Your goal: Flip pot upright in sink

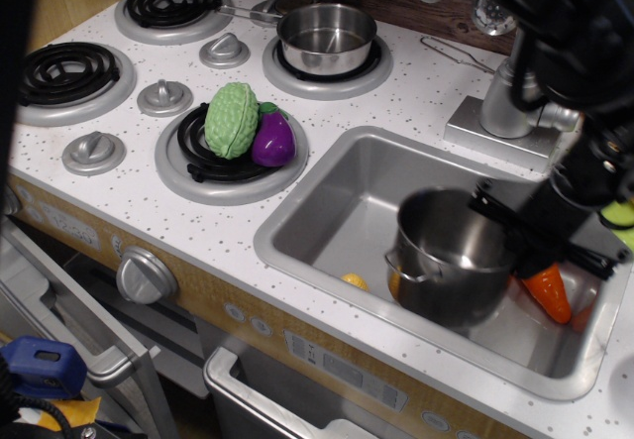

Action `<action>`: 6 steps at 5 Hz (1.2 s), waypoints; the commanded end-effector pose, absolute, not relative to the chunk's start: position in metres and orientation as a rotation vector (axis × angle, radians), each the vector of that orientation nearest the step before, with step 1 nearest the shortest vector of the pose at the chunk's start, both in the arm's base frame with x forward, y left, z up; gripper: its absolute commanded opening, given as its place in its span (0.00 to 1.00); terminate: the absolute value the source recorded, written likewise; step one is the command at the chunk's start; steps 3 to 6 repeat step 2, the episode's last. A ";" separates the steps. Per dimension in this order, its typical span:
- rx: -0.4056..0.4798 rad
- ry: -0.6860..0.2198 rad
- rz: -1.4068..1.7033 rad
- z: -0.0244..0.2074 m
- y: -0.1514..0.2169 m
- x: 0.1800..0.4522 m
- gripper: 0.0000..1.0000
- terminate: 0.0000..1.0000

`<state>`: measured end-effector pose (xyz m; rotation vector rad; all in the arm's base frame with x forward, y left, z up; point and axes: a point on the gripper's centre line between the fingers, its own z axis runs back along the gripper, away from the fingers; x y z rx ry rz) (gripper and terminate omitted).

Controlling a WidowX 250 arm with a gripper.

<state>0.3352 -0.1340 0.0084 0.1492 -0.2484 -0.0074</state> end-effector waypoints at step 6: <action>0.122 -0.434 -0.131 0.026 -0.114 0.345 1.00 1.00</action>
